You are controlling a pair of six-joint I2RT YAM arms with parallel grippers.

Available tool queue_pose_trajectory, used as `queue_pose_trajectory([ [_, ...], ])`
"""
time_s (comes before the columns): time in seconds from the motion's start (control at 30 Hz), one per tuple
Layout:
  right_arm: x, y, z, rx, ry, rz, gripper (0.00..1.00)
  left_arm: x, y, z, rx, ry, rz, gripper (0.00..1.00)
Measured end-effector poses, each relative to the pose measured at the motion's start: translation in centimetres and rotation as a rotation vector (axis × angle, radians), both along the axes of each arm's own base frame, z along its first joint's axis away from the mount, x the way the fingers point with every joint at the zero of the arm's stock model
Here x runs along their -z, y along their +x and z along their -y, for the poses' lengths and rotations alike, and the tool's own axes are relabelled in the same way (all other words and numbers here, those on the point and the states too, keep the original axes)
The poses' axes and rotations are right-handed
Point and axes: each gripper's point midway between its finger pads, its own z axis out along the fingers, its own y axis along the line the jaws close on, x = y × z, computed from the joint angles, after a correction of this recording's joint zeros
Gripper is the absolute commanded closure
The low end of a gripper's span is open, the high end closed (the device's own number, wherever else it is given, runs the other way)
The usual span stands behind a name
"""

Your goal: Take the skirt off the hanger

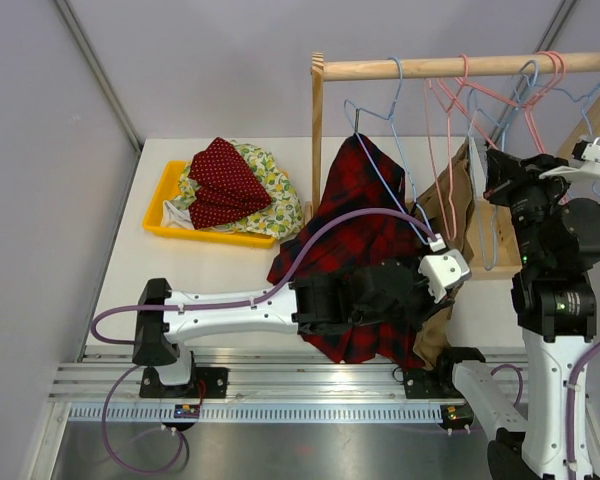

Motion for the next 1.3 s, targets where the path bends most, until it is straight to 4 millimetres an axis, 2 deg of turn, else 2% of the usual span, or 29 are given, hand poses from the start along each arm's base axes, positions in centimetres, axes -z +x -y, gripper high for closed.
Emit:
queue_pose_trajectory([
  [0.1,-0.8,-1.6,0.2,0.011,0.010,-0.022,1.00,0.2,0.2,-0.2,-0.010,0.011,0.002,1.00],
  [0.17,-1.8,-3.3,0.3,0.016,0.020,-0.038,1.00,0.2,0.4,-0.3,-0.023,0.024,0.006,1.00],
  [0.23,-2.3,-5.2,0.2,0.014,0.030,-0.052,1.00,-0.4,1.0,-0.5,-0.039,0.028,0.014,1.00],
  [0.33,-2.0,-8.1,0.1,0.010,0.048,-0.095,1.00,-2.2,2.3,-0.4,-0.066,0.004,0.030,1.00],
  [0.43,-0.6,-10.5,-0.1,0.002,0.077,-0.167,1.00,-4.1,4.7,-0.7,-0.120,-0.026,0.040,1.00],
  [0.53,2.2,-11.7,-0.9,-0.029,0.119,-0.284,1.00,-5.6,7.4,-1.4,-0.182,-0.047,0.049,1.00],
  [0.63,5.2,-12.6,-1.8,-0.063,0.169,-0.419,1.00,-6.2,9.1,-1.7,-0.218,-0.052,0.051,1.00],
  [0.7,6.3,-13.6,-2.2,-0.077,0.197,-0.480,1.00,-6.1,9.9,-1.6,-0.236,-0.041,0.051,1.00],
  [0.73,6.2,-14.2,-2.5,-0.089,0.212,-0.499,1.00,-5.9,10.1,-1.5,-0.244,-0.036,0.051,1.00],
  [0.83,3.8,-15.5,-3.4,-0.140,0.241,-0.472,1.00,-5.0,11.2,-1.4,-0.270,-0.015,0.041,1.00],
  [0.97,-2.0,-17.9,-4.7,-0.225,0.264,-0.329,1.00,-4.0,12.6,-1.9,-0.311,0.001,0.015,1.00],
  [1.03,-4.0,-19.5,-5.5,-0.286,0.278,-0.267,1.00,-3.2,13.3,-2.1,-0.333,0.005,0.000,1.00],
  [1.17,-5.8,-21.6,-5.7,-0.312,0.293,-0.203,1.00,-0.5,14.5,-2.6,-0.374,0.042,-0.033,1.00],
  [1.3,-8.2,-22.8,-5.8,-0.335,0.301,-0.137,1.00,2.0,15.1,-3.3,-0.403,0.096,-0.044,1.00],
])
